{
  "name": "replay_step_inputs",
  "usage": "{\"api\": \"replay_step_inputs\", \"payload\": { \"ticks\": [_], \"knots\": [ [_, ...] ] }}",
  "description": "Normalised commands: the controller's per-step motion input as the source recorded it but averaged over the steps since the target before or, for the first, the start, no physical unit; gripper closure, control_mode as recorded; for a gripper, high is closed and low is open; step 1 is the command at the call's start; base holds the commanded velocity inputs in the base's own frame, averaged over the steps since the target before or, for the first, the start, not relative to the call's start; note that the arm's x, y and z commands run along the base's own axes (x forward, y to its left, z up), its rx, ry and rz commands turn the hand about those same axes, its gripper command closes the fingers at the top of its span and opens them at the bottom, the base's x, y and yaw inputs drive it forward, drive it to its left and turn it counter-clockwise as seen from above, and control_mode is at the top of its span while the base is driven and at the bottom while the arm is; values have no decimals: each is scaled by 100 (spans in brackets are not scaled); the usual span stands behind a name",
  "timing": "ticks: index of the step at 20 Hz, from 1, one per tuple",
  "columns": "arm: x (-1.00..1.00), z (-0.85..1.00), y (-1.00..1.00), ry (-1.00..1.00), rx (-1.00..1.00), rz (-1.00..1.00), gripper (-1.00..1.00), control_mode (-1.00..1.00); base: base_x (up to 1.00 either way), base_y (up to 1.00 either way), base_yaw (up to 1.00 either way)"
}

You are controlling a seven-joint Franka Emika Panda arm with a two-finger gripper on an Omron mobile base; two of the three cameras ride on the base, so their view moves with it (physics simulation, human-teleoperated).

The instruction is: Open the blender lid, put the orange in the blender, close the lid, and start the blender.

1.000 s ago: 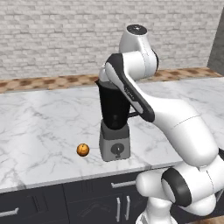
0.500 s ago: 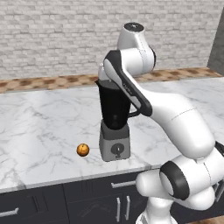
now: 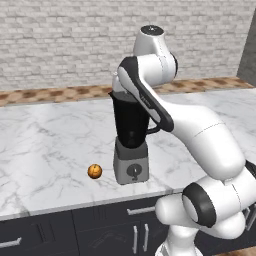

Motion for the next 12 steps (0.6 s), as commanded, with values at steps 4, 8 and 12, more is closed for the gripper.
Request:
{"api": "replay_step_inputs", "payload": {
  "ticks": [4,8,12],
  "knots": [
    [0,-54,6,3,0,0,100,-100,0,0,0],
    [-1,-42,13,0,0,0,100,-100,0,0,0],
    [0,-16,20,0,0,0,100,-100,0,0,0]
  ]
}}
